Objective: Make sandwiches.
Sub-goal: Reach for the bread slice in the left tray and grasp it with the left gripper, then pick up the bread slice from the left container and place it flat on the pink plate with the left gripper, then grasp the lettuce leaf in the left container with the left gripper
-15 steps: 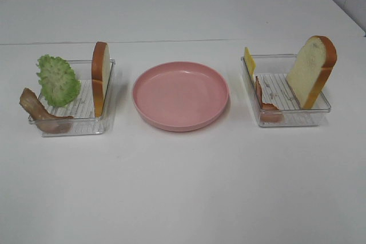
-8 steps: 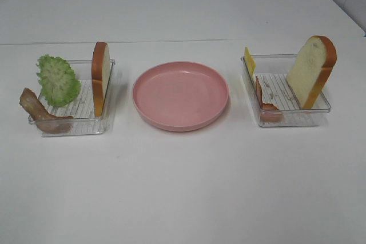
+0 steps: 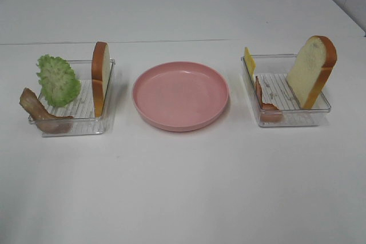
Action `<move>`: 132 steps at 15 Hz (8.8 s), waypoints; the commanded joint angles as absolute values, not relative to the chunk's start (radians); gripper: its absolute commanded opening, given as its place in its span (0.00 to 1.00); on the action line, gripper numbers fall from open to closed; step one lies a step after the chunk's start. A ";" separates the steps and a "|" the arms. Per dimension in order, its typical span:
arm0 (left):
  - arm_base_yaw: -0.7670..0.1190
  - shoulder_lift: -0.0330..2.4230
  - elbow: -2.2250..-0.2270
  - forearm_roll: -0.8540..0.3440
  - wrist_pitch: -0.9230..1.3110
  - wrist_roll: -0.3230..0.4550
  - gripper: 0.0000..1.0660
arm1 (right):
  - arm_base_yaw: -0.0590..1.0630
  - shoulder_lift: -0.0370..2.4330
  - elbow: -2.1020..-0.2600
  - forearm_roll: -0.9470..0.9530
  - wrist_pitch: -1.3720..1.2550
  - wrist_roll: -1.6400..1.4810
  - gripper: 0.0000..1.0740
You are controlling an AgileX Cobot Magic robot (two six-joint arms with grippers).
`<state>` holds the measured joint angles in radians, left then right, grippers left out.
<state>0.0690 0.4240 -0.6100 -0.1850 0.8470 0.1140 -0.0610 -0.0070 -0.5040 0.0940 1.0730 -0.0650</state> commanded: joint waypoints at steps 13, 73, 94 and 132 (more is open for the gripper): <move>0.035 1.474 -1.258 -0.442 0.938 0.243 0.81 | -0.069 -0.020 -0.503 0.091 1.061 -0.064 0.70; -0.296 2.499 -2.079 -0.997 1.116 0.199 0.00 | -0.069 -0.020 -0.503 0.091 1.061 -0.064 0.69; -0.302 2.375 -2.301 -0.323 1.290 0.154 0.79 | -0.069 -0.020 -0.503 0.091 1.061 -0.064 0.69; -0.029 2.241 -1.813 -0.152 1.032 0.021 0.31 | -0.069 -0.019 -0.503 0.091 1.061 -0.064 0.70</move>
